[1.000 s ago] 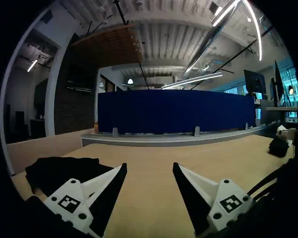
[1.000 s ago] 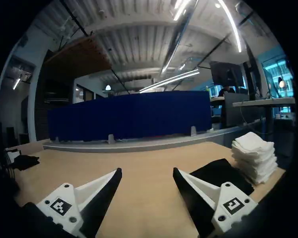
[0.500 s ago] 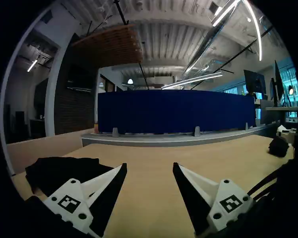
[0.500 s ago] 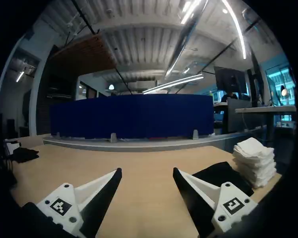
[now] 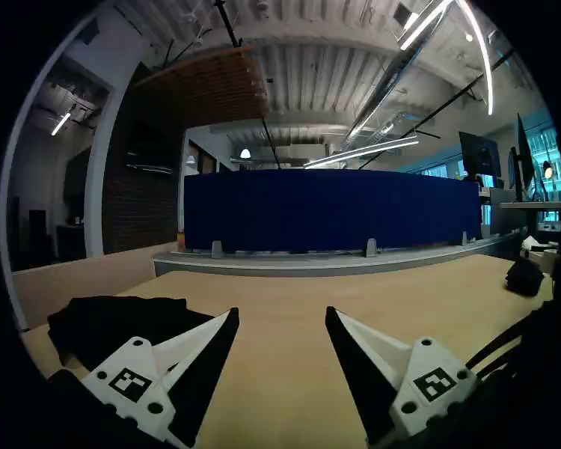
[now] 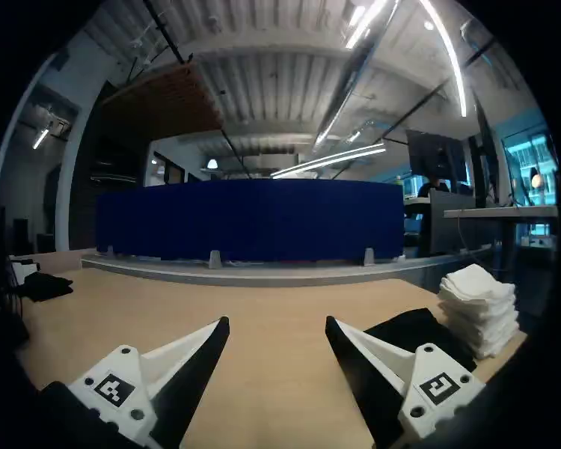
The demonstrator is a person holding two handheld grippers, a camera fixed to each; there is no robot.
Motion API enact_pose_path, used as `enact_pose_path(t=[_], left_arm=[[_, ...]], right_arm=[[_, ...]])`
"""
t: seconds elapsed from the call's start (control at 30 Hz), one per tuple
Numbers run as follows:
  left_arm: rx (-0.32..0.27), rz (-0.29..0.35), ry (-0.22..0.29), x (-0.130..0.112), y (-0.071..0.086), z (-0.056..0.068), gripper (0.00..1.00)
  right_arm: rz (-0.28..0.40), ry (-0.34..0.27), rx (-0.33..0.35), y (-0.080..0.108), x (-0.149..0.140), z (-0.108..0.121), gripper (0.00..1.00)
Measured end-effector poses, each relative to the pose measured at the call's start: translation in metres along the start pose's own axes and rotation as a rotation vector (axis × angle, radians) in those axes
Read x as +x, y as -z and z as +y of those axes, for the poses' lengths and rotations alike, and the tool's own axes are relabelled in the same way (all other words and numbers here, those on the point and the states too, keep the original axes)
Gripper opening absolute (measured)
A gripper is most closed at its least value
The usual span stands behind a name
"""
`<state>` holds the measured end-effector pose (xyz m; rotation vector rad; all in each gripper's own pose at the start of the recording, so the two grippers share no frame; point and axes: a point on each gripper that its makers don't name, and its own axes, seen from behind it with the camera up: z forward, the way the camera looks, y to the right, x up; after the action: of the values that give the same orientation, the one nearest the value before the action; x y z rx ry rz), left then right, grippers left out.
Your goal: Fold towel
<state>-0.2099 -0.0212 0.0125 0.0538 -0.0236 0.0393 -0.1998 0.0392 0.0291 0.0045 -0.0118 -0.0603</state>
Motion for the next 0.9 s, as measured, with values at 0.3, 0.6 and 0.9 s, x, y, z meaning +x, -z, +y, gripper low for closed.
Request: enact_pose_path(t=[0.3, 0.6, 0.9], left_arm=[[0.000, 0.000, 0.000, 0.0003, 0.0010, 0.0004, 0.85], [0.000, -0.001, 0.000, 0.0013, 0.0029, 0.0009, 0.85], [0.000, -0.001, 0.000, 0.0030, 0.0045, 0.0004, 0.85]], right_arm=[[0.000, 0.000, 0.000, -0.0008, -0.0003, -0.0009, 1.00], [0.000, 0.001, 0.000, -0.0013, 0.0000, -0.0001, 1.00], [0.000, 0.000, 0.000, 0.0003, -0.0008, 0.0003, 1.00]])
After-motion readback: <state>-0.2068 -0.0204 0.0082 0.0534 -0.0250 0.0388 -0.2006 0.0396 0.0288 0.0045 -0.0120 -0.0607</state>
